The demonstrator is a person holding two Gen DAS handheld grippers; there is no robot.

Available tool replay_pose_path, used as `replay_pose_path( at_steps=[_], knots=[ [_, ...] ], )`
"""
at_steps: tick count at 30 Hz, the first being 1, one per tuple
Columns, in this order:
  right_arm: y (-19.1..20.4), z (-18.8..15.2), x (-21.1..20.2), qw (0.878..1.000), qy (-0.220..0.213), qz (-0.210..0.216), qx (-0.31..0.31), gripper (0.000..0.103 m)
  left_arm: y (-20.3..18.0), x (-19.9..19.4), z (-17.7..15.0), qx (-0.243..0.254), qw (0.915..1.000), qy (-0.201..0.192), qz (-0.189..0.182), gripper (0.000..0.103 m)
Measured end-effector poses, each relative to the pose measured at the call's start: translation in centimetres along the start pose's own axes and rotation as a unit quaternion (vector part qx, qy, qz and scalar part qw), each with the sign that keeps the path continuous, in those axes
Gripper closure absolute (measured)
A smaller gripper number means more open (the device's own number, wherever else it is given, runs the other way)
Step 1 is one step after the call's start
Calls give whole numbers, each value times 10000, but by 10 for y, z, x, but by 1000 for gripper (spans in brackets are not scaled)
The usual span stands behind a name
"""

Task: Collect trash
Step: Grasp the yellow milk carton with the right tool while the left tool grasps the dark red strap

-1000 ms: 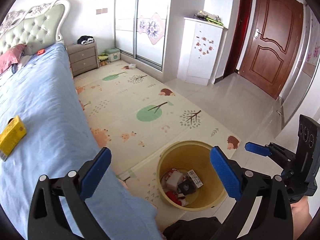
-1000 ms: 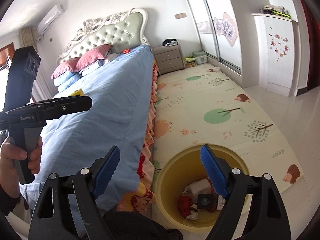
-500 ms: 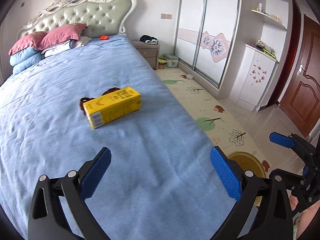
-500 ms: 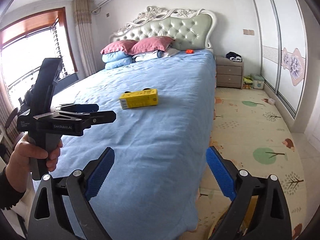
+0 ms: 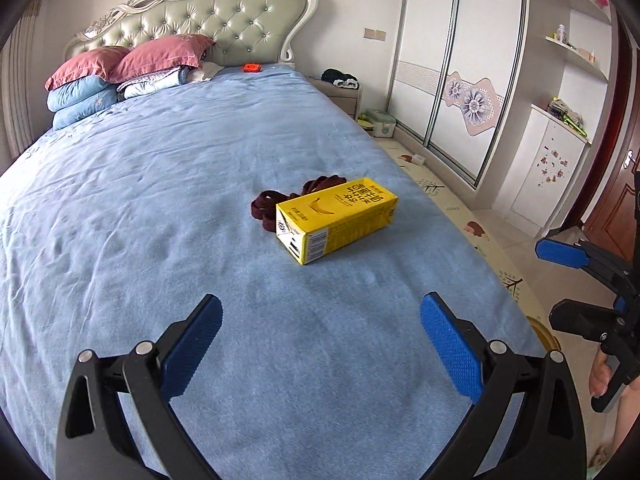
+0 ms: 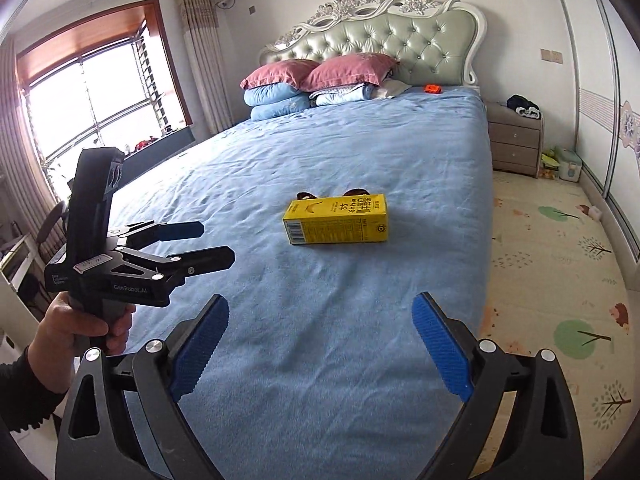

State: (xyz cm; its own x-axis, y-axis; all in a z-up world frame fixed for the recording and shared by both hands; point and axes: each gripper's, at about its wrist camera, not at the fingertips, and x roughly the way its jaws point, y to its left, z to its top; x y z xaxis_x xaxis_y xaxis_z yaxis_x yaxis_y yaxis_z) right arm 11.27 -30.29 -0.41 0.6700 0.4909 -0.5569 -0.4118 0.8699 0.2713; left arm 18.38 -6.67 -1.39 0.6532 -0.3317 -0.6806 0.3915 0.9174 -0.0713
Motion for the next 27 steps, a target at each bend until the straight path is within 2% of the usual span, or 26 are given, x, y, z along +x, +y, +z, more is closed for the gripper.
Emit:
replay_pose_path(
  at_steps=[7, 15, 18, 20, 22, 27],
  knots=[
    [-7, 29, 56, 9985, 313, 332, -299, 12, 36, 24, 13, -153, 9998, 71, 50, 4],
    [-29, 65, 106, 9966, 452, 349, -596, 11, 63, 50, 46, -159, 9998, 12, 156, 4],
    [-40, 75, 123, 9953, 523, 619, -521, 10, 66, 56, 52, -177, 9998, -31, 131, 4],
    [-50, 82, 137, 9920, 668, 1007, -366, 9, 68, 59, 52, -192, 9997, -41, 125, 4],
    [-56, 89, 150, 9895, 752, 1202, -291, 9, 68, 61, 50, -213, 9997, -26, 96, 4],
    [-54, 104, 166, 9827, 829, 1515, -675, 8, 69, 64, 49, -159, 9998, 0, 120, 4]
  ],
)
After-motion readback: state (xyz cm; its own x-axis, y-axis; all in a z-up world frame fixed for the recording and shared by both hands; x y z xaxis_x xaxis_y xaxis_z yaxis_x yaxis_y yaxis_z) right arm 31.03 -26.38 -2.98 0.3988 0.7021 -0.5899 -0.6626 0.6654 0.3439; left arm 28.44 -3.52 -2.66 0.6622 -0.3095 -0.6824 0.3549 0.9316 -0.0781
